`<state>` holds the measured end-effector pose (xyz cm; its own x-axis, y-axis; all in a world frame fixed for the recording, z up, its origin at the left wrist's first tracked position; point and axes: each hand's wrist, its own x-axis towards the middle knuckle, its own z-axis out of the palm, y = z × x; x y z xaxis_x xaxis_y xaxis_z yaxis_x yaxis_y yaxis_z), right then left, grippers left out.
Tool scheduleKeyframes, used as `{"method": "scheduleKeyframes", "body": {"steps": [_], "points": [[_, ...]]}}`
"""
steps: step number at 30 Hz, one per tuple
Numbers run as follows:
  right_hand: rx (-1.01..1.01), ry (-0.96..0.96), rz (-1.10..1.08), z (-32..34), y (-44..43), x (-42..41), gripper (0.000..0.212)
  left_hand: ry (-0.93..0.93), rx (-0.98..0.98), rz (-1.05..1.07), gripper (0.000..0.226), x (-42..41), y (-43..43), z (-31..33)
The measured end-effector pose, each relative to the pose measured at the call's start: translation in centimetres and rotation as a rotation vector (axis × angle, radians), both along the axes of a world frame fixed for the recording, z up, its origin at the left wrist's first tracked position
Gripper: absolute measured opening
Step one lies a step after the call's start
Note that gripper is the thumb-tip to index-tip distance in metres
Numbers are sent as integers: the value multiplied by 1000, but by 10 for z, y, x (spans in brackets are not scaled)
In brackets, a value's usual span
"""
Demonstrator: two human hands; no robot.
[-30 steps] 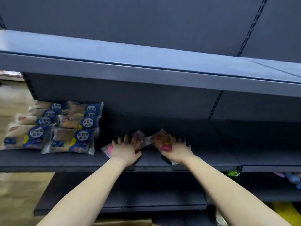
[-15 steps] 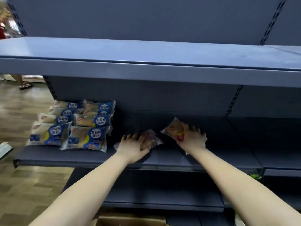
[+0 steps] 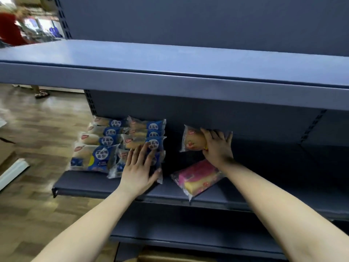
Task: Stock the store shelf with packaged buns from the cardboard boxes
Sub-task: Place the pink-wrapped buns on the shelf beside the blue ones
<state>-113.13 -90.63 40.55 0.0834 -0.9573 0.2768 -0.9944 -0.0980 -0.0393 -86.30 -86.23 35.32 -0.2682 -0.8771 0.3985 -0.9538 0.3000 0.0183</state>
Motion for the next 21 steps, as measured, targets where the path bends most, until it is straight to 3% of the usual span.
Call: {"method": "scheduleKeyframes", "body": {"steps": [14, 21], "points": [[36, -43, -23, -43, -97, 69, 72, 94, -142, -3, 57, 12, -20, -20], [27, -2, -77, -59, -110, 80, 84, 104, -182, -2, 55, 12, -22, -22]]}}
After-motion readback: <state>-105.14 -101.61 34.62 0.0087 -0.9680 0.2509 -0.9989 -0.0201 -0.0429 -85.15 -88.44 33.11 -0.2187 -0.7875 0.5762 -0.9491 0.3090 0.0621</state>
